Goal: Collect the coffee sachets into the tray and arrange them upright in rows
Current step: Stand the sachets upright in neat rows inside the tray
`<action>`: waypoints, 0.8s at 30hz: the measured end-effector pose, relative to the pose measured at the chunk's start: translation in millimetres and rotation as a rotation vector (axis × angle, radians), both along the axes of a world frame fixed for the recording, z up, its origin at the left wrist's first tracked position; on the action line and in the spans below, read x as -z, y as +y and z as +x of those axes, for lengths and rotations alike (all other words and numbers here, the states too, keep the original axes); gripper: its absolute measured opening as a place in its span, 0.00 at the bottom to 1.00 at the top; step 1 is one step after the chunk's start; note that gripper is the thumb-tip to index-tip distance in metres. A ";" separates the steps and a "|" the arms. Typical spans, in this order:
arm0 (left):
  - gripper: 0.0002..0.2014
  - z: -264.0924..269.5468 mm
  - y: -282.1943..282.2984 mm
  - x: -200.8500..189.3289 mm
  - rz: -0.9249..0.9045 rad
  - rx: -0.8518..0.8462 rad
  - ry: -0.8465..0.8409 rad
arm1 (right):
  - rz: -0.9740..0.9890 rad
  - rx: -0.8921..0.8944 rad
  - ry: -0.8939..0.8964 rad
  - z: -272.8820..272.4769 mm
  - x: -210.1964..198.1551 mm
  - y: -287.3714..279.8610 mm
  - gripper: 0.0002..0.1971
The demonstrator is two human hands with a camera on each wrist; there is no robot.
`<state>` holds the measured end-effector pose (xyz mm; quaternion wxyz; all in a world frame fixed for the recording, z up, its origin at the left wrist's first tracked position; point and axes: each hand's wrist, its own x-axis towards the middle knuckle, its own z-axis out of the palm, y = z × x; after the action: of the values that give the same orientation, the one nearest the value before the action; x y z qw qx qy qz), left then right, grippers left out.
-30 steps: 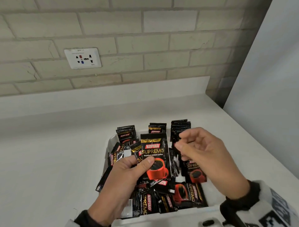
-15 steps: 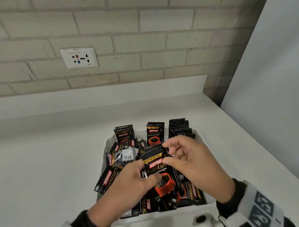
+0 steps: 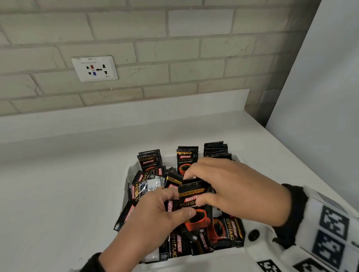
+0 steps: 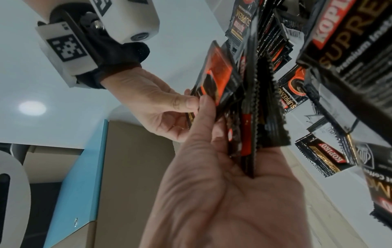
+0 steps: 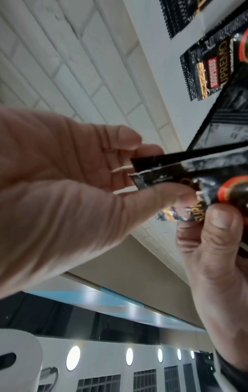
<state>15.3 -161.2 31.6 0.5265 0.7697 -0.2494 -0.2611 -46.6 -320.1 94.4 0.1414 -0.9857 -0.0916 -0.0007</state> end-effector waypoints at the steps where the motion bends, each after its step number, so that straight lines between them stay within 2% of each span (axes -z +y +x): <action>1: 0.07 0.7 0.6 -1.0 0.001 -0.010 -0.001 | 0.001 -0.006 0.026 1.9 -2.1 -0.2 0.20; 7: 0.08 3.9 2.0 -12.1 0.006 -0.153 -0.084 | -0.033 -0.039 0.168 24.2 -22.0 -0.7 0.07; 13: 0.11 33.2 34.0 -36.7 -0.120 -0.420 -0.121 | 0.031 0.162 0.087 65.0 -43.9 -35.9 0.11; 17: 0.18 44.7 61.0 -41.6 -0.151 -0.515 -0.159 | -0.141 0.259 0.055 89.1 -26.2 -46.0 0.15; 19: 0.21 45.9 68.5 -40.5 -0.135 -0.516 -0.169 | -0.249 0.233 0.114 98.5 -8.2 -42.8 0.14; 24: 0.18 44.2 72.0 -36.3 -0.104 -0.521 -0.147 | -0.443 0.105 0.155 120.4 31.3 -35.3 0.13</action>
<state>59.6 -89.1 67.9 0.5952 0.7967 -0.0935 -0.0471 73.7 -355.4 63.0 -0.0719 -0.9932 -0.0270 0.0877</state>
